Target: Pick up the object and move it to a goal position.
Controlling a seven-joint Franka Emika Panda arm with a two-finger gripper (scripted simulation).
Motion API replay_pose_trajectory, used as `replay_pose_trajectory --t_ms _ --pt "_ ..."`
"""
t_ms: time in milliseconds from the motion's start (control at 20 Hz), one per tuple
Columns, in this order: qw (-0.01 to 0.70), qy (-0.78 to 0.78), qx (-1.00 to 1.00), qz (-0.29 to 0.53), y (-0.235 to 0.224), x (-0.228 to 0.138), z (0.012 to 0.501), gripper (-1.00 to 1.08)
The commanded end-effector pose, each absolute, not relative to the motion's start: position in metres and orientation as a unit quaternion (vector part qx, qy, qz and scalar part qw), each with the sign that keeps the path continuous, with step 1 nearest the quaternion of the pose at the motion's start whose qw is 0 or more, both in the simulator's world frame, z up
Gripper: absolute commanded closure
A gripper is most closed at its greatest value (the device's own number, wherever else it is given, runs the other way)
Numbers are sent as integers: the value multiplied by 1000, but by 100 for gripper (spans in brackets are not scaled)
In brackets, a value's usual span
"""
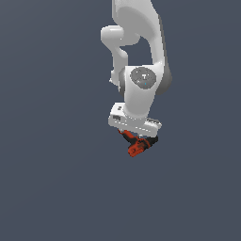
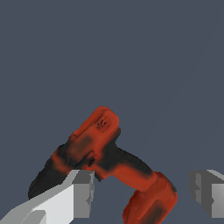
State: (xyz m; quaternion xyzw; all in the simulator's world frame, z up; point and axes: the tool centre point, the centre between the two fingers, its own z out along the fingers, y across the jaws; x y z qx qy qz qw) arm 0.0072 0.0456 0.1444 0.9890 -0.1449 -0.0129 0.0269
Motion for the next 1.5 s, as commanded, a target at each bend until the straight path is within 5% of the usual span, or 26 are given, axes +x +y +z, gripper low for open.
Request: replay_pose_trajectory --t_ms 0,1450 --pt "31 -170 985 -16 53 7 139 -60" --pt "92 -436 895 -19 141 -5 76 -60"
